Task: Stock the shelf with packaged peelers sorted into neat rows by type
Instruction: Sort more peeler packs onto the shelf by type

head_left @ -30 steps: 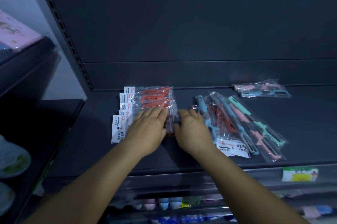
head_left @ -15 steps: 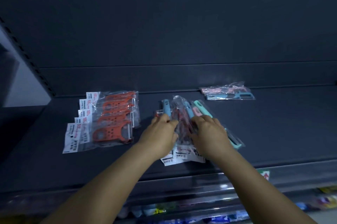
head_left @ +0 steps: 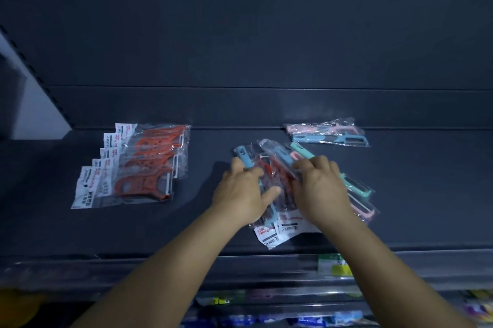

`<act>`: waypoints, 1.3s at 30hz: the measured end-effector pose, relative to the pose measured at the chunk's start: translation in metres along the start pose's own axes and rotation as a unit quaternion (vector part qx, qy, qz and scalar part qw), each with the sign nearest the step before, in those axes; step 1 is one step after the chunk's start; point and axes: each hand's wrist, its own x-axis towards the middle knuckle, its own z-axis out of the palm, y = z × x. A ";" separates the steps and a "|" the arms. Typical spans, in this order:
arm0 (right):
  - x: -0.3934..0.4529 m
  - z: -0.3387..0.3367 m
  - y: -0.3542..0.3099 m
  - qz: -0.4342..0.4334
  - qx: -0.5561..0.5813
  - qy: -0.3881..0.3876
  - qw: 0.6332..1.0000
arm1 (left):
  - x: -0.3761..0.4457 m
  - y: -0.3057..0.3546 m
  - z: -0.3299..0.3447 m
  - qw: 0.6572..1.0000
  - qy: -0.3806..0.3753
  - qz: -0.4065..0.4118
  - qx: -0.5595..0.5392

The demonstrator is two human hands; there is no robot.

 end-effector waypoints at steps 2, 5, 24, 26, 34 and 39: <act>0.000 0.004 -0.008 -0.040 0.009 -0.010 0.999 | 0.002 0.010 0.001 0.999 0.001 -0.034 0.014; 0.001 0.010 -0.013 -0.042 -0.002 -0.052 0.998 | 0.005 0.016 0.000 0.997 0.012 -0.074 -0.029; 0.007 0.005 -0.011 0.043 -0.047 -0.061 0.996 | -0.007 -0.014 -0.006 0.991 0.059 -0.009 0.122; 0.008 0.007 -0.012 0.025 -0.029 -0.060 0.997 | -0.004 -0.007 -0.003 0.990 0.027 -0.018 0.137; 0.016 0.005 -0.011 0.020 0.043 -0.088 0.995 | 0.003 -0.002 -0.006 0.996 0.053 -0.065 0.032; 0.022 0.012 -0.016 0.055 0.066 -0.087 0.992 | 0.008 0.001 -0.006 0.993 0.061 -0.088 -0.044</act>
